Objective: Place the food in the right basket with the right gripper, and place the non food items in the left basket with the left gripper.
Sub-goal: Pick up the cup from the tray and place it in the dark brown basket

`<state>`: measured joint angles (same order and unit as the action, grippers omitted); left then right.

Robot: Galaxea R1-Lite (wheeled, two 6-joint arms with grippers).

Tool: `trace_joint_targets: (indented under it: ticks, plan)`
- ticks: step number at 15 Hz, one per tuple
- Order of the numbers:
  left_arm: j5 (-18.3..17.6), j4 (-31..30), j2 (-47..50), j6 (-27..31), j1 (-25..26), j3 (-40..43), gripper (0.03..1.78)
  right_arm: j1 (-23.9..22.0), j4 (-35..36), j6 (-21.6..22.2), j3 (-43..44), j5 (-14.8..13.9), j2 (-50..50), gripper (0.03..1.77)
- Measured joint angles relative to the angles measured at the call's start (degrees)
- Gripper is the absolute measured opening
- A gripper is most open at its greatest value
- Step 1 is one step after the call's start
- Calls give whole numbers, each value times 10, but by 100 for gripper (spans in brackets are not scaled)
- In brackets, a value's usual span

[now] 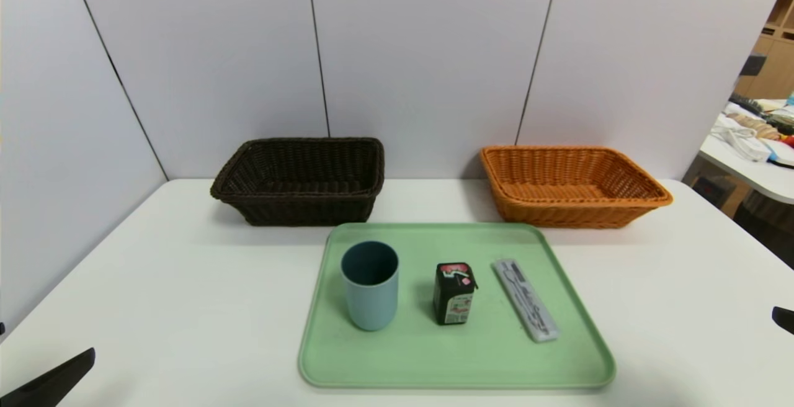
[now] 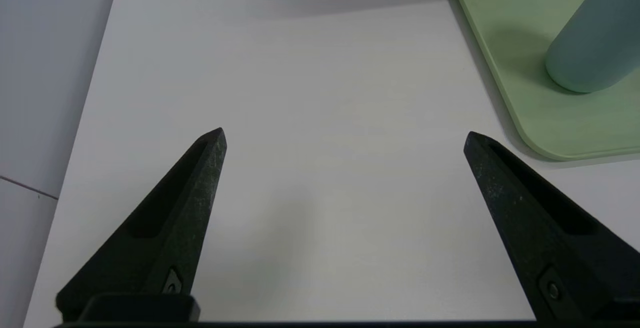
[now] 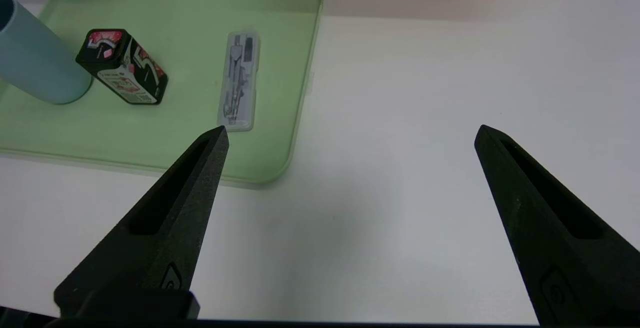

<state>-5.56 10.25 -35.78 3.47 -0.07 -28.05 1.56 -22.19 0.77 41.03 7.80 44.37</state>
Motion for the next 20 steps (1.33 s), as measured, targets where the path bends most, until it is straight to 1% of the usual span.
trace_joint_targets:
  ticks: [2,3,6,8,10,12,14,15,17,18,20]
  plan:
    - [-2,0,-16,0,0,-2,169,0,-43,-1,22,-1,14,170]
    - [-6,-1,-25,-1,0,-6,169,1,-51,-2,30,-1,20,170]
    - [-53,-1,-60,-16,0,-20,169,2,-55,-4,34,3,35,170]
    - [-79,-1,-89,-15,-1,-31,169,14,-55,-8,35,4,56,170]
    - [-111,-2,-127,-14,-6,-44,169,24,-51,-20,35,8,89,170]
    - [-149,-4,-170,-13,-15,-69,169,34,-36,-32,41,25,128,170]
    - [-167,-5,-210,-6,-34,-96,169,40,0,-34,47,43,161,170]
    - [-169,-7,-227,1,-48,-105,169,42,13,-35,48,46,175,170]
    - [-174,-18,-255,12,-86,-115,169,52,17,-37,49,51,199,170]
    - [-179,-30,-266,13,-107,-116,169,57,19,-38,49,60,210,170]
    - [-186,-72,-286,15,-158,-111,169,66,28,-39,47,80,228,170]
